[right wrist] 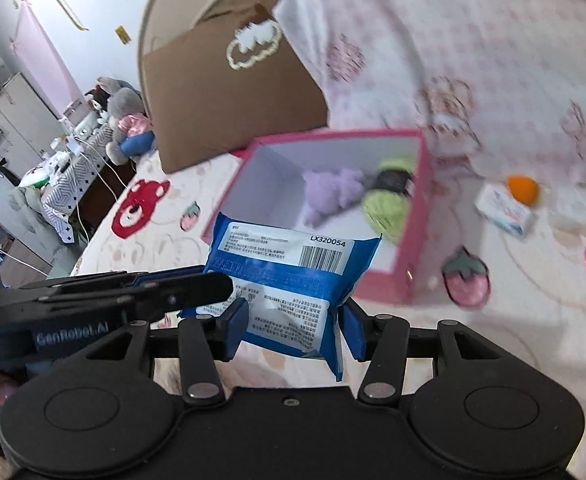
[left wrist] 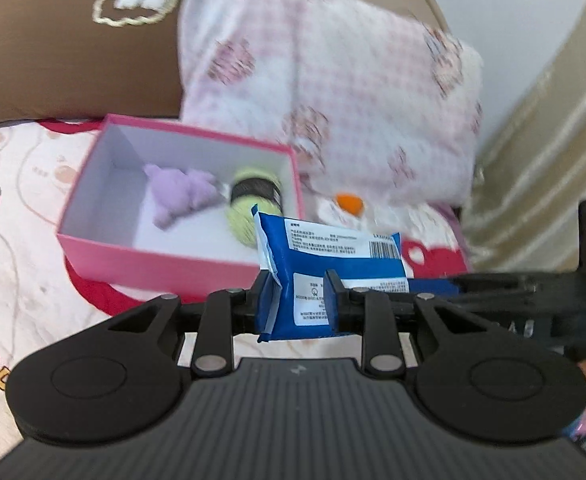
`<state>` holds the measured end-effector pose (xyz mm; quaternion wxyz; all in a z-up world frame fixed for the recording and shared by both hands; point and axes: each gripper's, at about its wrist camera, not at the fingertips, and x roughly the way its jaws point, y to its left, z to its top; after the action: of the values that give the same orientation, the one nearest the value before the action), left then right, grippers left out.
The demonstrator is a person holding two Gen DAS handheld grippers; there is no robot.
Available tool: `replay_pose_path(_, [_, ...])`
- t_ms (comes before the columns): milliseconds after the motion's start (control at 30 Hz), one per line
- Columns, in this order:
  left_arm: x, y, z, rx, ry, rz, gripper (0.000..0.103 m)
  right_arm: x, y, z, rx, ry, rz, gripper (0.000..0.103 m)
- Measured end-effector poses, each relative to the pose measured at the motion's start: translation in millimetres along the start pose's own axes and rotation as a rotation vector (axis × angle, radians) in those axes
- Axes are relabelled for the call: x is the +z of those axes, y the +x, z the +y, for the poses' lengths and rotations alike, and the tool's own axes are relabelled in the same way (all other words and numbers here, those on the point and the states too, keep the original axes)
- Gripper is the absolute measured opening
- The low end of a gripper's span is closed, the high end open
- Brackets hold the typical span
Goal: Organize objects
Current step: 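Carry the blue packet with the left gripper over the pink box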
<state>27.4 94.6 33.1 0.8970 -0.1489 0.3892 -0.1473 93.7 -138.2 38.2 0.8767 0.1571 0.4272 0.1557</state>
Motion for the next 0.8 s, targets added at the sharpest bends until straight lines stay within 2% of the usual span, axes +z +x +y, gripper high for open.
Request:
replay_pose_path(167, [24.3, -5.6, 21.6, 0.033, -0.036, -0.077, 0.025, 26.0, 9.7, 19.1, 0.014, -0.041, -0.050, 0.055])
replay_pose_path(400, [49.6, 17.2, 55.1, 0.064, -0.104, -0.114, 0.028, 57.8, 37.4, 34.9, -0.018, -0.087, -0.087, 0.055])
replay_pose_path(500, [60.2, 32.1, 72.9, 0.073, -0.190, -0.162, 0.028, 67.2, 55.8, 34.9, -0.029, -0.092, -0.094, 0.054])
replay_pose_path(633, [68.8, 59.3, 90.6, 0.072, -0.222, -0.135, 0.028, 75.6, 80.0, 29.1, -0.068, -0.092, -0.100, 0.050])
replay_pose_path(800, [58.1, 82.7, 119.5, 0.055, -0.297, -0.144, 0.028, 75.9, 110.6, 19.2, -0.072, -0.097, -0.062, 0.043])
